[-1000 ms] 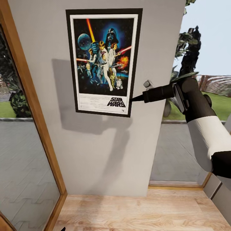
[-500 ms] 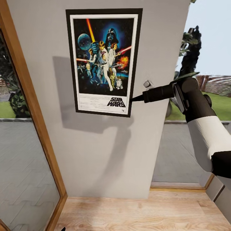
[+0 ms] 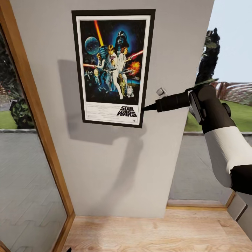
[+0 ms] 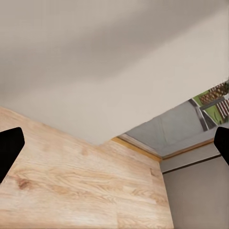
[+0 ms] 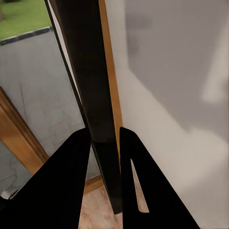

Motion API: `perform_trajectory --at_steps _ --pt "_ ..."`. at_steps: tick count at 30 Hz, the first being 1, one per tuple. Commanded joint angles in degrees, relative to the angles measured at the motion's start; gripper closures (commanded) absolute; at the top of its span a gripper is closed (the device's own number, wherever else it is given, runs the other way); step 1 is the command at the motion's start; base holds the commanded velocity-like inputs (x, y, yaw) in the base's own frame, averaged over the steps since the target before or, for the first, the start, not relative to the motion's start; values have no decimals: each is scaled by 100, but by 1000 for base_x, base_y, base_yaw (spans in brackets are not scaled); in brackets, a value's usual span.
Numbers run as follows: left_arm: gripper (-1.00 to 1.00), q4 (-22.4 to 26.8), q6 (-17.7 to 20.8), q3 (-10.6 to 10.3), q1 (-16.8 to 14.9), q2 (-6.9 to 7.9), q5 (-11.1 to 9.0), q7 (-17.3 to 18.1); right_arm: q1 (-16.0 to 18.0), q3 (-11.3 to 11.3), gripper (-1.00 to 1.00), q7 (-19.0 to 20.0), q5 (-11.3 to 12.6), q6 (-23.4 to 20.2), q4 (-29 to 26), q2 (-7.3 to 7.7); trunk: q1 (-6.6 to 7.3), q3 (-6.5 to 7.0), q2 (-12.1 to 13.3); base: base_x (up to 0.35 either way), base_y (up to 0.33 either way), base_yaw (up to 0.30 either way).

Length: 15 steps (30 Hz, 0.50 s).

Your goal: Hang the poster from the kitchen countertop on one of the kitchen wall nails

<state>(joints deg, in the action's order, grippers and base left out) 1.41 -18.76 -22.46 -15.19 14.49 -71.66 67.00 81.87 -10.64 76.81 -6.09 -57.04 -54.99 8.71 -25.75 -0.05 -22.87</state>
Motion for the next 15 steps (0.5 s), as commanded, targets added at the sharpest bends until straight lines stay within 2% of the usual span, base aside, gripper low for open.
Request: perform_trajectory --at_steps 1,15 --pt "-100 -1 -31 -48 -1 1 -41 6 4 0 100 62 -55 -50 -3 0 -3 -3 -5 53 130 0" --pt "-100 -1 -31 -48 -1 1 -41 6 4 -8 100 62 -55 -44 -11 0 -3 -3 -5 9 22 0"
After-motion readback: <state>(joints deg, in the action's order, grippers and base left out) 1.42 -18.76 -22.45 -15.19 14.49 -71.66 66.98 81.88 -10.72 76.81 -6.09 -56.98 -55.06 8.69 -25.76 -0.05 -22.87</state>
